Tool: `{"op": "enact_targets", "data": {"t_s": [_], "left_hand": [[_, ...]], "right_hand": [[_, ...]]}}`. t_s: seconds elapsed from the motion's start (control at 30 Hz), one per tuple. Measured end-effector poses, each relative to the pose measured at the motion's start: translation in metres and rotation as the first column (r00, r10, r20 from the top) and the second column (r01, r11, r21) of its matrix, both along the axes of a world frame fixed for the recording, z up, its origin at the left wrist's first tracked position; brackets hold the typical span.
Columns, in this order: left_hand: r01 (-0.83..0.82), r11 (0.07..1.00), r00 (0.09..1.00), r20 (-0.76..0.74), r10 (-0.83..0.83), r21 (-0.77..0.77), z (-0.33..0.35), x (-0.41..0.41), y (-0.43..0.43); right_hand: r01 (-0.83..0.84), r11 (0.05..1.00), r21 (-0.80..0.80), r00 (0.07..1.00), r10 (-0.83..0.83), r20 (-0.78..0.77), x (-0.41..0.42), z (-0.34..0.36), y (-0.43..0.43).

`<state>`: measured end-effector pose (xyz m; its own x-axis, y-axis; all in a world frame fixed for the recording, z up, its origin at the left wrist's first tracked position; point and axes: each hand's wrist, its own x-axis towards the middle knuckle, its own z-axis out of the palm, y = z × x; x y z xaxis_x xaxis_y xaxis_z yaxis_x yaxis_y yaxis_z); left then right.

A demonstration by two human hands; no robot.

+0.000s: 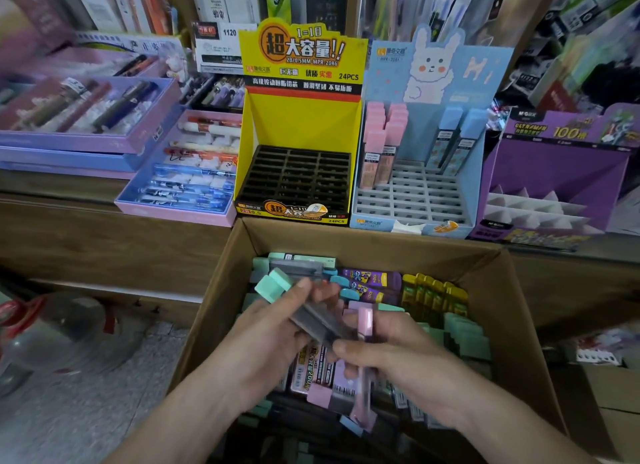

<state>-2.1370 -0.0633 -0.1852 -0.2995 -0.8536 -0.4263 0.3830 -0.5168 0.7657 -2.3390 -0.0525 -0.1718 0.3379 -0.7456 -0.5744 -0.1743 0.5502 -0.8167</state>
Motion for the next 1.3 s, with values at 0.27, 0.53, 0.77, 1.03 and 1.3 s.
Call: {"op": "enact_targets", "data": {"t_s": [0.27,0.53,0.77,1.03,1.3], "left_hand": [[0.043,0.993,0.922,0.388,0.002,-0.107,0.005,-0.005,0.008],[0.411,0.894,0.840,0.455,-0.295,-0.179,0.005,-0.013,0.013],[0.443,0.884,0.808,0.493,-0.322,-0.149,0.004,-0.006,0.013],[0.316,0.945,0.834,0.501,-0.232,-0.089,-0.004,0.000,0.011],[0.318,0.946,0.830,0.499,-0.249,-0.057,-0.006,0.001,0.013]], "right_hand": [[0.077,0.997,-0.005,0.988,-0.076,0.136,-0.012,0.005,-0.009],[0.024,0.999,-0.040,0.977,-0.015,0.211,-0.006,0.003,-0.006],[-0.085,0.983,-0.165,0.996,0.085,-0.008,-0.012,-0.002,-0.008],[-0.595,0.804,0.001,0.575,0.427,-0.698,-0.016,-0.006,0.006],[-0.709,0.703,0.059,0.352,0.425,-0.834,-0.004,-0.012,0.016]]}}
